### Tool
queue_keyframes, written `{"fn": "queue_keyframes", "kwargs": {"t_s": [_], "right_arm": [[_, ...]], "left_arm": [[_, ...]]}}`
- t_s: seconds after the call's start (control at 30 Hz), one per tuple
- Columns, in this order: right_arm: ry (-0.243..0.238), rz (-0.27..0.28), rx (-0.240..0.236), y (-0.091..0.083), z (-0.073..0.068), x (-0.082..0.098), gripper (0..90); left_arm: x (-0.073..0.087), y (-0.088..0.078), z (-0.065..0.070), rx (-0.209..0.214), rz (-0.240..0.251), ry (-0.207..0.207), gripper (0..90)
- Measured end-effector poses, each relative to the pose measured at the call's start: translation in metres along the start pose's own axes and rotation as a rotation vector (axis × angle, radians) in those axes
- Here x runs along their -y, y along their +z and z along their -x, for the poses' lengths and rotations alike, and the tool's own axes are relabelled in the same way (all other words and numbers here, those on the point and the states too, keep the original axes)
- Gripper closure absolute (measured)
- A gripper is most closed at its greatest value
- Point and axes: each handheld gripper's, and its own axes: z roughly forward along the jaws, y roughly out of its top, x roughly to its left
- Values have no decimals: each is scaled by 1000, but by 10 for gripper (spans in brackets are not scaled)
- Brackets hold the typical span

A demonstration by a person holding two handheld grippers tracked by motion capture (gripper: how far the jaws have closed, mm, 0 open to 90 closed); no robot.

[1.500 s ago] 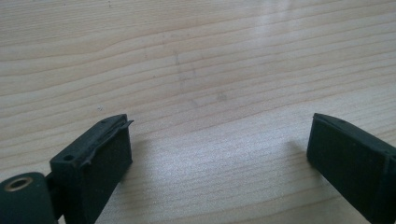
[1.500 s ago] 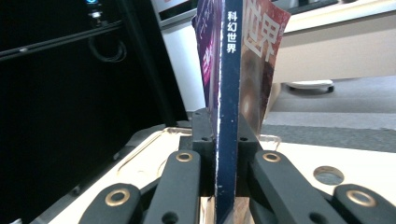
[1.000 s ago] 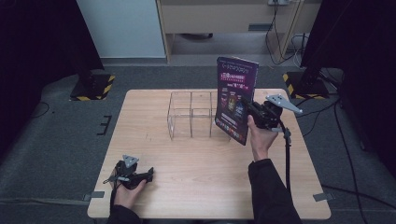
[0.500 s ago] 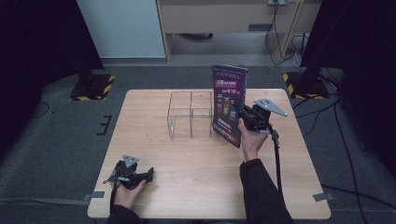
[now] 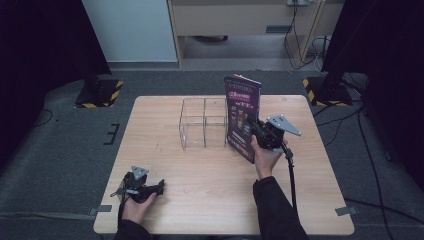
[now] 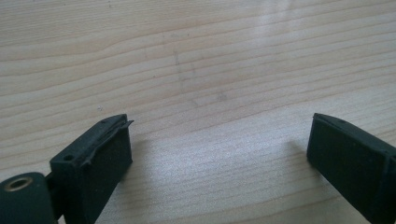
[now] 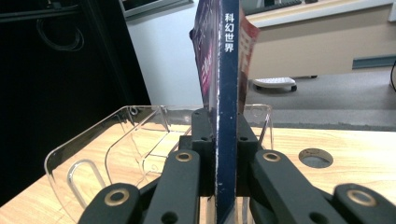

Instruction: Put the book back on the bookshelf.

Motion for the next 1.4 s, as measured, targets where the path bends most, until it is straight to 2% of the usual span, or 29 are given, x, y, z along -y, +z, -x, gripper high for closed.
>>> {"fn": "queue_keyframes", "kwargs": {"t_s": [0.13, 0.23, 0.4, 0.6, 0.7, 0.77, 0.87, 1.03, 1.17, 1.3, 1.37, 1.4], "right_arm": [[-25, 1, -7, -7, -1, 4, 838], [-20, -15, -11, -14, 0, 7, 832], [-6, -65, -10, -26, 5, 10, 816], [-20, -125, -26, -43, 10, 14, 818], [-8, -148, -40, -48, 12, 16, 820], [-21, -180, -56, -56, 12, 20, 822], [-22, -194, -68, -62, 10, 24, 824], [-13, -197, -84, -69, 7, 32, 822], [-26, -195, -85, -72, 2, 36, 811], [-20, -168, -96, -74, -1, 29, 779], [-25, -168, -94, -74, -2, 27, 775], [-40, -151, -83, -74, -3, 21, 767]], "left_arm": [[0, 0, 0, 0, 0, 0, 56], [0, 0, 0, 0, 0, 0, 57], [0, 0, 0, -1, 0, -1, 56], [0, 0, 0, -1, 0, -1, 56], [0, 0, 0, -1, 0, -1, 56], [0, 0, 0, -1, -1, 0, 56], [0, 0, 0, -3, -3, 2, 55], [0, 0, 0, -3, -4, 2, 54], [0, 0, 0, -3, -4, 2, 54], [0, 0, 0, -4, -4, 2, 53], [0, 0, 0, -3, -4, 2, 53], [0, 0, 0, -3, -4, 2, 53]]}}
